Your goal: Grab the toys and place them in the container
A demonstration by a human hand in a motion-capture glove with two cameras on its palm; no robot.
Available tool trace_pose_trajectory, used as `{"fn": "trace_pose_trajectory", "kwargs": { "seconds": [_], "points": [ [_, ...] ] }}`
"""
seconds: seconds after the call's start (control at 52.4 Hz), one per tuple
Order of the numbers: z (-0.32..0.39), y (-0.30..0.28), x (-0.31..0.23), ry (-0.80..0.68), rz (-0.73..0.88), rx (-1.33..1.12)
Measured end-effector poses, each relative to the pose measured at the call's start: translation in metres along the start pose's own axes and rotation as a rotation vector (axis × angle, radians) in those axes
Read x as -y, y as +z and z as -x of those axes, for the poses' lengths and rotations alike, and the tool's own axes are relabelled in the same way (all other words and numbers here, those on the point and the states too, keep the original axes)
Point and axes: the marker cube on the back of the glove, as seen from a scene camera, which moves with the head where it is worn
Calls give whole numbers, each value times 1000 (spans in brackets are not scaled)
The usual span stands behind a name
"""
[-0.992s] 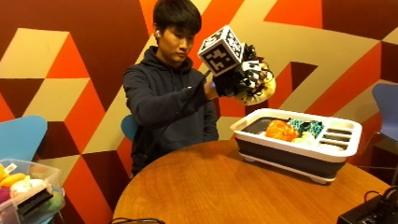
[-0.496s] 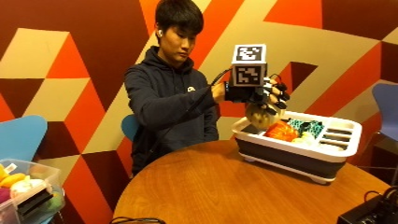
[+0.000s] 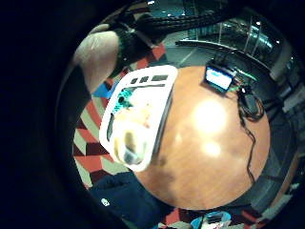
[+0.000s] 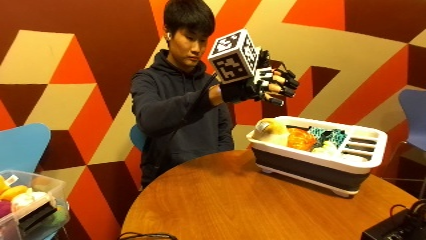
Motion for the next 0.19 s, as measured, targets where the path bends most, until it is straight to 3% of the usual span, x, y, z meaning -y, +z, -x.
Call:
{"fn": "trace_pose_trajectory", "kwargs": {
  "seconds": [0.191],
  "points": [
    [-17,-11,-17,13,-12,-63]
  ]
}}
